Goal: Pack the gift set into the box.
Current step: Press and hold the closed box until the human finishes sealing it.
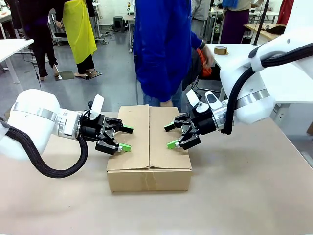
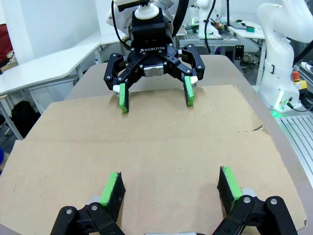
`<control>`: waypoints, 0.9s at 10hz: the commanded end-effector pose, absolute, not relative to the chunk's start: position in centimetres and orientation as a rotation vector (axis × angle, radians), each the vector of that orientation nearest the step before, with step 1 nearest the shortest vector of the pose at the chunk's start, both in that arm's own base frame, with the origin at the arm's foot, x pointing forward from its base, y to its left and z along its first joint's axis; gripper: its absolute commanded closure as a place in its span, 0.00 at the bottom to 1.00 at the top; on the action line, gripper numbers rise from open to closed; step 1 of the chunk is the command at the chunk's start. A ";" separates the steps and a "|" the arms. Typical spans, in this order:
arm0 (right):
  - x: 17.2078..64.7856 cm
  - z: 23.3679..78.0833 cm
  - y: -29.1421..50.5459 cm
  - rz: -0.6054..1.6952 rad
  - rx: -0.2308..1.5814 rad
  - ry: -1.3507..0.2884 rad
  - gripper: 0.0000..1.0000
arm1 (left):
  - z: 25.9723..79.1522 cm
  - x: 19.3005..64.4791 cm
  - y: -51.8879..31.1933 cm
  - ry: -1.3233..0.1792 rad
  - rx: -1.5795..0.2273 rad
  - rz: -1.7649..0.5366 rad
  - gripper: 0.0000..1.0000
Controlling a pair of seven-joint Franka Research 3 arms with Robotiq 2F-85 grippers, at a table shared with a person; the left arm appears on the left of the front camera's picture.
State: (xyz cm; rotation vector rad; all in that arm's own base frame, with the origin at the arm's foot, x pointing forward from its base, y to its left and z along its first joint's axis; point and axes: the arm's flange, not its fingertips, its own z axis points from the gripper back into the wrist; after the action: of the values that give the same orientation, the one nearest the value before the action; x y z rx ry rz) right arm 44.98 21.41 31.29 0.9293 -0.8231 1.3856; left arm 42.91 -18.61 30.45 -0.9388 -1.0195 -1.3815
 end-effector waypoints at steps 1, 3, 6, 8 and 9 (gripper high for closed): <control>44.9 31.2 21.5 1.379 0.930 -0.830 0.00 | 30.3 42.7 -18.5 -1.028 -0.945 -1.387 0.00; 44.9 31.2 21.5 1.379 0.930 -0.830 0.00 | 30.3 42.7 -18.5 -1.028 -0.945 -1.387 0.00; 44.9 31.2 21.5 1.379 0.930 -0.830 0.00 | 30.3 42.7 -18.5 -1.028 -0.945 -1.387 0.00; 44.9 31.2 21.5 1.379 0.930 -0.830 0.00 | 30.3 42.7 -18.5 -1.028 -0.945 -1.387 0.00; 44.9 31.2 21.5 1.379 0.930 -0.830 0.00 | 30.3 42.7 -18.5 -1.028 -0.945 -1.387 0.00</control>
State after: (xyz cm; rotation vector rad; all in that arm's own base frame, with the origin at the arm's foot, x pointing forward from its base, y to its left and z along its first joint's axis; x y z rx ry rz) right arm 44.98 21.41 31.29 0.9293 -0.8231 1.3855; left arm 42.91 -18.61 30.45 -0.9388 -1.0195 -1.3815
